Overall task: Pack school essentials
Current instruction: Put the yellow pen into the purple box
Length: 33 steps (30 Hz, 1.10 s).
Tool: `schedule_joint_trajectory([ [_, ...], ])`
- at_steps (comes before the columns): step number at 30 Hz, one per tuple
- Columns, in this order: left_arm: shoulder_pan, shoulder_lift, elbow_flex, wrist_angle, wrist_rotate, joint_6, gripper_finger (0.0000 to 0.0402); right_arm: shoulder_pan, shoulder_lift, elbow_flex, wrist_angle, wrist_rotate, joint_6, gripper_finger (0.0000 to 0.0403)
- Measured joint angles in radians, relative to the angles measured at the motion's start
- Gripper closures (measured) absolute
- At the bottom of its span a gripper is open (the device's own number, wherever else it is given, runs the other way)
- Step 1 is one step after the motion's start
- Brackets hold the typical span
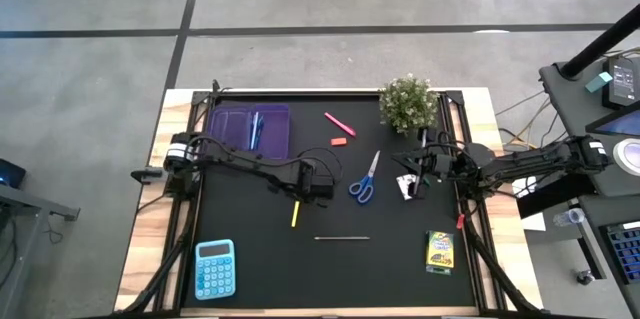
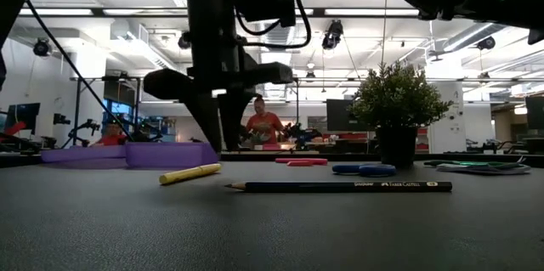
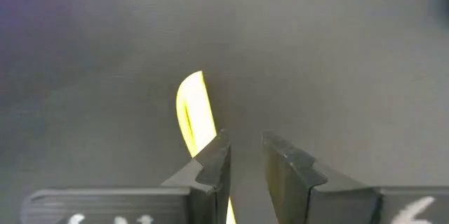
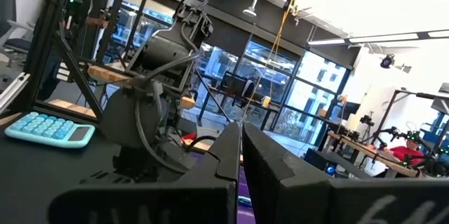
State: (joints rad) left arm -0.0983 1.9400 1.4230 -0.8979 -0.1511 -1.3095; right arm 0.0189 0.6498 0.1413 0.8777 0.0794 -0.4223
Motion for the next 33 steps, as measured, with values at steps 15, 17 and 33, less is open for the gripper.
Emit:
schedule_joint_trajectory([
  [15,-0.006,0.005,-0.051,-0.009,0.047,0.002,0.0242,0.000,0.000,0.000,-0.006,0.000,0.000,0.0394],
  [17,-0.006,0.006,-0.060,-0.009,0.047,-0.011,0.0242,0.000,0.000,0.000,-0.006,0.000,0.000,0.0394],
  [33,-0.007,0.005,-0.120,0.053,0.046,-0.022,0.0284,0.000,0.000,0.000,-0.006,0.000,0.000,0.0394],
])
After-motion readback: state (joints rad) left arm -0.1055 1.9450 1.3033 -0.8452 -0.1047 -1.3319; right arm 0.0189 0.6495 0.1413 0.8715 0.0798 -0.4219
